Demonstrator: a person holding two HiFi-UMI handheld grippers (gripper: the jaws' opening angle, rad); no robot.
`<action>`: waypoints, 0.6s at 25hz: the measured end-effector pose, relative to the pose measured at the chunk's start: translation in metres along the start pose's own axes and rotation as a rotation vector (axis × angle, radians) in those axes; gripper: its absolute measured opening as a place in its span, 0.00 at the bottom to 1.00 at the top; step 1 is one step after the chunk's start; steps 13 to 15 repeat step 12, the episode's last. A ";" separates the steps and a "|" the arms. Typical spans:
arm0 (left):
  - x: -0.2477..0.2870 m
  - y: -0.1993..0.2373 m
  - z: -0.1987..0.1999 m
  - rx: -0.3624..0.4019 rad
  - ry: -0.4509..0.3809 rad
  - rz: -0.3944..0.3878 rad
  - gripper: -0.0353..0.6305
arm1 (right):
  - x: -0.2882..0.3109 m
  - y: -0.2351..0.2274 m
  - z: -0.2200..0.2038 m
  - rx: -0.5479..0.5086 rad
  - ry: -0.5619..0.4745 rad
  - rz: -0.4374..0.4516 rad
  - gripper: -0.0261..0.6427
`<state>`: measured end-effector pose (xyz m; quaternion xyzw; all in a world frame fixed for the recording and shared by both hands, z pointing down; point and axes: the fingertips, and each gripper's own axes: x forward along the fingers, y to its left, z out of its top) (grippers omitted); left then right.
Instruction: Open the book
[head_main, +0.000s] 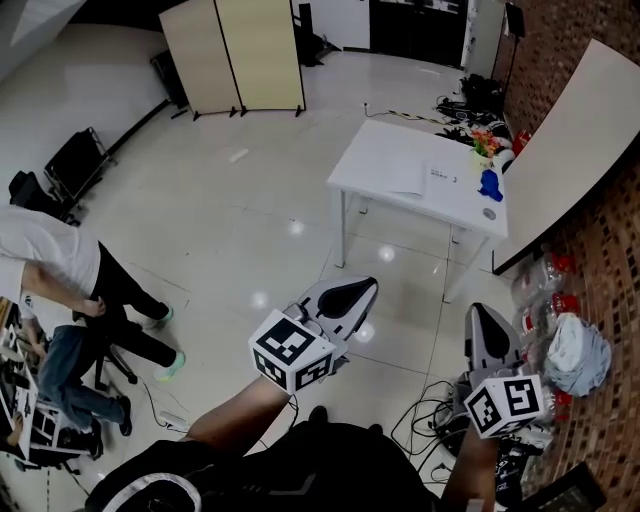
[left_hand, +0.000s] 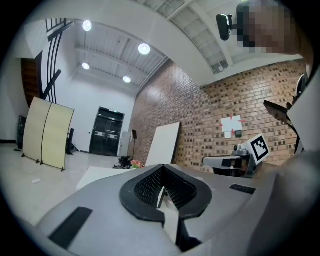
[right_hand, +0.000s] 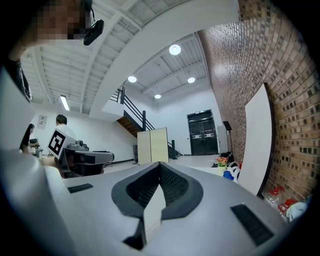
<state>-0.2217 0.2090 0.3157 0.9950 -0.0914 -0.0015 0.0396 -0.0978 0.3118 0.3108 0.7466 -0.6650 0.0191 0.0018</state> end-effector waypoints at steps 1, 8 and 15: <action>0.000 -0.001 -0.001 -0.001 0.002 0.003 0.06 | -0.001 -0.001 -0.001 0.001 0.002 -0.001 0.04; 0.002 -0.004 -0.001 -0.001 0.011 0.008 0.06 | -0.003 -0.006 0.001 -0.001 -0.001 -0.001 0.04; 0.010 -0.005 -0.004 -0.005 0.011 0.009 0.06 | -0.003 -0.015 -0.005 0.002 0.008 -0.009 0.04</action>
